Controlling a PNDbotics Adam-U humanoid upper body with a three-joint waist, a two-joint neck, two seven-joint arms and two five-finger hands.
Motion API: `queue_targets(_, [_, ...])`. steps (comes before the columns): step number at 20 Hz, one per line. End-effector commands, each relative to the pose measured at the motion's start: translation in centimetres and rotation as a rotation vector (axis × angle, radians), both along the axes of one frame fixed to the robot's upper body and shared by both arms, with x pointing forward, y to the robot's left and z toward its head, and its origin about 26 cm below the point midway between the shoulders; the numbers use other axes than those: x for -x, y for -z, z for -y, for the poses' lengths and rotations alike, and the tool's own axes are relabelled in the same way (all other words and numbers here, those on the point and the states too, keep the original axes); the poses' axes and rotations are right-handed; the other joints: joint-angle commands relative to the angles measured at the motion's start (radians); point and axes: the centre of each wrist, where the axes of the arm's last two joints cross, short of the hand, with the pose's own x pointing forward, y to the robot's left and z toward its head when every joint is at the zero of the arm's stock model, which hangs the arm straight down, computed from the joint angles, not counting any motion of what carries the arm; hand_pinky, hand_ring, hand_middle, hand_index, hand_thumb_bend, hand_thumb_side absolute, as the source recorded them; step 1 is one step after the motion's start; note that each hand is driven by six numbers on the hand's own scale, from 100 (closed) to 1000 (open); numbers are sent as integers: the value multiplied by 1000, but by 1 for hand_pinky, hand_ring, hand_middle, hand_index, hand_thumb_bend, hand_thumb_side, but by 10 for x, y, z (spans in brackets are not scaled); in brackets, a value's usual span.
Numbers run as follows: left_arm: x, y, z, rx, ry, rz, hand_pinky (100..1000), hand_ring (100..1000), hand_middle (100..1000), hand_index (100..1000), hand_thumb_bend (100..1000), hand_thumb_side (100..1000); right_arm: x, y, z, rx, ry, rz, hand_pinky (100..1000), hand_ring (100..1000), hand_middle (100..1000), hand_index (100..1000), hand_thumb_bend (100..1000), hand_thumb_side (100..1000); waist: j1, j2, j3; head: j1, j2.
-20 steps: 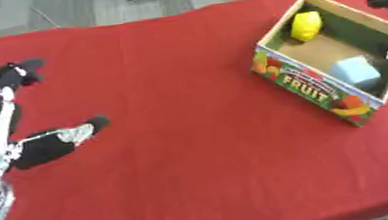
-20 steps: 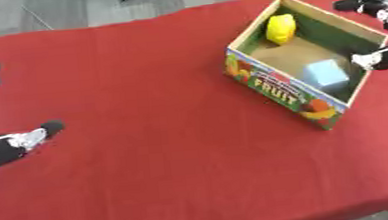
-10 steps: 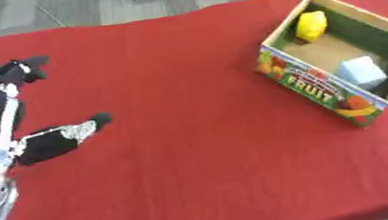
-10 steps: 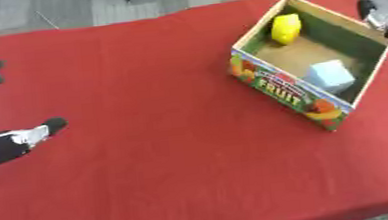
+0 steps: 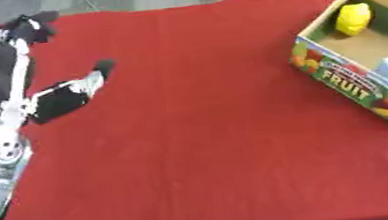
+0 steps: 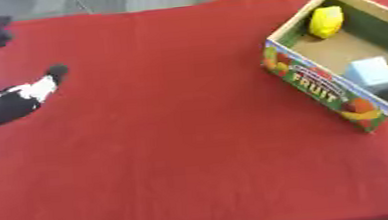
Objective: Pick up the objects with one hand, pass them to the other hand, and then place them into the box on the other side of the table.
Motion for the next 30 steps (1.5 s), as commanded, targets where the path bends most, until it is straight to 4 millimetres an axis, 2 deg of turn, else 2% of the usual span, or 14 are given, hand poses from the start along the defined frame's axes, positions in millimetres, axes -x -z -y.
queue_targets(1, [3,-27,-17,17,-15,7,732,690,671,850,302,523,6,-18,-2,14,-46,-10,1000,1000,1000,1000,100,452,-3,-22,1,22,3])
queue_targets(2, [1,-31,-21,32,-16,-20,734,690,672,850,285,517,6,-17,-4,18,-58,-31,1000,1000,1000,1000,100,449,-3,-22,2,28,2])
queue_targets(3, [0,-35,-26,52,-17,-54,738,690,669,849,240,471,7,-16,-5,21,-69,-48,1000,1000,1000,1000,100,449,-3,-21,2,33,1])
queue_targets(6, [-7,-48,-43,97,-31,-144,748,696,666,845,220,373,8,-16,-7,22,-81,-77,1000,1000,1000,1000,100,446,-2,-20,3,45,-3])
queue_targets(7, [-9,-52,-48,103,-38,-166,756,707,673,848,240,335,9,-16,-8,19,-82,-83,1000,1000,1000,1000,100,442,-2,-19,3,47,-4])
queue_targets(9, [-15,-59,-59,92,-55,-216,759,714,676,848,270,317,9,-15,-10,7,-82,-94,1000,1000,1000,1000,100,432,-2,-18,2,51,-7])
queue_targets(13, [-26,-72,-77,47,-91,-313,766,729,686,848,371,310,11,-14,-12,-14,-70,-99,1000,1000,1000,1000,100,455,-3,-14,0,60,-11])
queue_targets(19, [-45,-88,-99,-40,-143,-451,778,748,702,844,495,194,13,-17,-15,-2,-71,-86,1000,1000,1000,1000,100,442,-7,-9,-6,76,-22])
queue_targets(26, [-67,-95,-119,-116,-227,-574,780,768,724,824,593,130,13,-13,-18,29,-39,-83,1000,1000,1000,1000,100,443,-9,2,-12,88,-41])
queue_targets(30, [-84,-95,-131,-164,-311,-651,780,780,739,821,667,131,13,-10,-22,39,-41,-85,1000,1000,1000,1000,100,440,-11,7,-15,101,-46])
